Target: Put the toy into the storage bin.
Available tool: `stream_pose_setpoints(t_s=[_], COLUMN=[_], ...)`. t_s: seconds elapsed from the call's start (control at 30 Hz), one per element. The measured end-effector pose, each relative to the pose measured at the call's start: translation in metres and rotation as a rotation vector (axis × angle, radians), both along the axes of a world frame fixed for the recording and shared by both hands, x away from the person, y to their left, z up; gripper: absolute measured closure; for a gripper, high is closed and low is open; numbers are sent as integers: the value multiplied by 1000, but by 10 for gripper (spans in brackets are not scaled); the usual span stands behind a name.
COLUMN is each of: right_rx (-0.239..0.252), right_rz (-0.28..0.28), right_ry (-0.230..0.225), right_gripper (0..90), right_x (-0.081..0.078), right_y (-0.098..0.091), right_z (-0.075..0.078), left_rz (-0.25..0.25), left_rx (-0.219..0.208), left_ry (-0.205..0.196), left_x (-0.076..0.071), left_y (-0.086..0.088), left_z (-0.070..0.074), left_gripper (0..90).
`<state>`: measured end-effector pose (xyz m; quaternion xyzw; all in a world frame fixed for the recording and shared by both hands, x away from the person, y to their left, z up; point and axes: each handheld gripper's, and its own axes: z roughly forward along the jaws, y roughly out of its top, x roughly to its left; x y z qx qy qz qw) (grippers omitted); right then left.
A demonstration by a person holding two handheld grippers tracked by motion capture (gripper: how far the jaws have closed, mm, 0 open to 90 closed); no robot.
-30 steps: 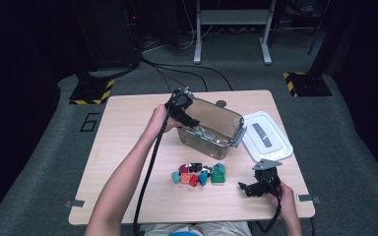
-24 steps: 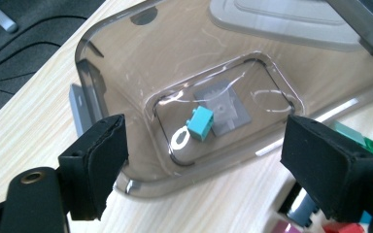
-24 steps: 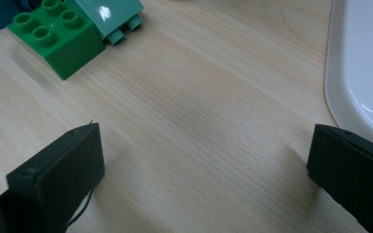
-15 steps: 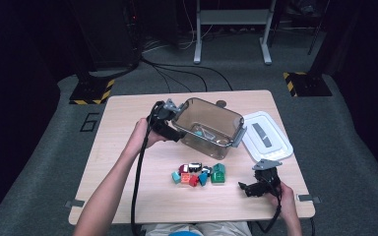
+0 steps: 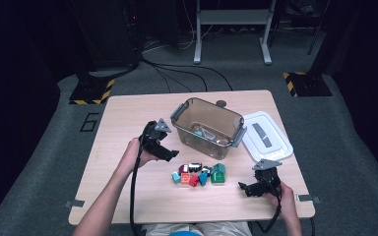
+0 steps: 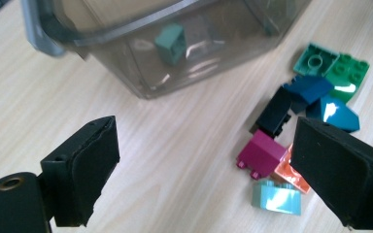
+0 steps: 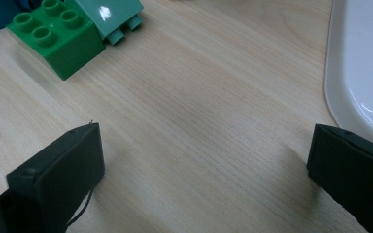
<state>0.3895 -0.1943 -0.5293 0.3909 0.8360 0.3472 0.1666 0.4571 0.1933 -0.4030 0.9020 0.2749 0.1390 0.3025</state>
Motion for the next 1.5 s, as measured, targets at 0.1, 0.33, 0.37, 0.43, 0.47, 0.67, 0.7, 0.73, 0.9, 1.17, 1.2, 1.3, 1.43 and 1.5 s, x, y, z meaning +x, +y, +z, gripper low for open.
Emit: stream_pose_setpoints(t_s=[0.1,0.33,0.37,0.43,0.47,0.67,0.7,0.73,0.9,1.17,1.2,1.3,1.43,1.5], right_rx=[0,1,2,2,1,2,2,1,2,1,2,2,2,1], right_rz=[-1,-4,-4,-4,-4,-5,-4,-5,-4,-4,-5,-5,-5,-5], right_ry=[1,0,0,1,0,1,1,1,1,1,1,1,1,1], right_gripper=[0,0,0,0,0,0,0,0,0,0,0,0,0,0], right_x=[0,0,0,0,0,0,0,0,0,0,0,0,0,0], right_y=[0,0,0,0,0,0,0,0,0,0,0,0,0,0], right_z=[0,0,0,0,0,0,0,0,0,0,0,0,0,0], left_rz=[-4,-28,-27,-26,-24,-22,-23,-25,-36,-82,-85,-86,-102,-105], left_rx=[2,1,1,0,-3,2,3,4,17,20,20,18,2,-11], left_ry=[15,34,39,54,59,93,103,114,129,144,141,143,141,140], left_x=[-3,-14,-15,-17,-17,-21,-22,-22,-26,-33,-34,-35,-37,-38], left_y=[0,-2,-3,-3,-3,-3,-3,-3,-6,-6,-6,-5,-1,0], left_z=[-9,-28,-31,-36,-40,-58,-61,-64,-75,-84,-85,-89,-93,-94], left_gripper=[99,102,102,102,102,93,93,93,100,210,228,336,455,505])
